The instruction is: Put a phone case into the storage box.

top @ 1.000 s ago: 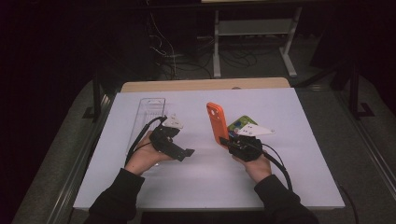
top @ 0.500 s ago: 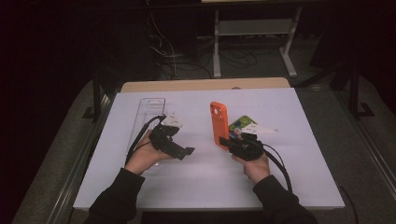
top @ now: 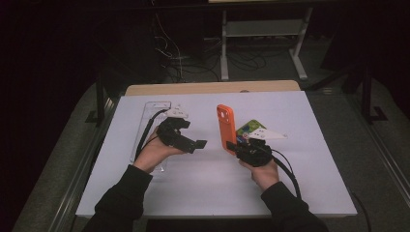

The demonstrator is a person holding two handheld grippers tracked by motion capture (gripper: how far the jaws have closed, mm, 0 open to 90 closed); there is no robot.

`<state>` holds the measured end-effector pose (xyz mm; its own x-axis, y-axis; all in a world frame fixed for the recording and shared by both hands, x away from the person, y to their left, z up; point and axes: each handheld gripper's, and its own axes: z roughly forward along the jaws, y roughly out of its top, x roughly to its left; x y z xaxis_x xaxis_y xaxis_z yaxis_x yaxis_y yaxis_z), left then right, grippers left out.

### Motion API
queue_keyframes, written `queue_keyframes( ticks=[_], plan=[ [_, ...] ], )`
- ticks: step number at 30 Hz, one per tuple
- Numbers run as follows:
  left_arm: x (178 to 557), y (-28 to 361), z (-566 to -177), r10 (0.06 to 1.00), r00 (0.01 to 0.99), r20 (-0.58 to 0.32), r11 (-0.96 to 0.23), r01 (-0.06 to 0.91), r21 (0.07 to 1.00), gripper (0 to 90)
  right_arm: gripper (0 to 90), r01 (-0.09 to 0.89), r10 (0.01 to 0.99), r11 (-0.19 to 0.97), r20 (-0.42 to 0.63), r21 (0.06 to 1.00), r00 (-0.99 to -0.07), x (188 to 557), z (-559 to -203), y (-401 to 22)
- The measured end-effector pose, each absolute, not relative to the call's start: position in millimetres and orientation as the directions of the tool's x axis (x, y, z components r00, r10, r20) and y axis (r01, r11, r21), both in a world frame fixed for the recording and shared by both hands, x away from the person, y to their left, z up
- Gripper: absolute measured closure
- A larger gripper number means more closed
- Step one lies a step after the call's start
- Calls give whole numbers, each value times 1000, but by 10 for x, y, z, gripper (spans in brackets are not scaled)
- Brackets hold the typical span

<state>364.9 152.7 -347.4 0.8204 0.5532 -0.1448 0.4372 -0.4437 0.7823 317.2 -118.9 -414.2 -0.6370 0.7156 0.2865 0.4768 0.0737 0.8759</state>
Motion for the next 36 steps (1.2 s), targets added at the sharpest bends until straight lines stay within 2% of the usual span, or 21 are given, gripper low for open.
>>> queue_keyframes(
  ticks=[21,36],
  plan=[
    [3947,1225,-3219,483,855,-188,-458,430,778,0,784,447,696,113,250,887,-673,3129,-4123,-1098],
    [4004,1114,-3241,463,859,-217,-451,439,777,0,785,438,671,117,254,891,-696,3093,-4116,-1024]
  ],
)
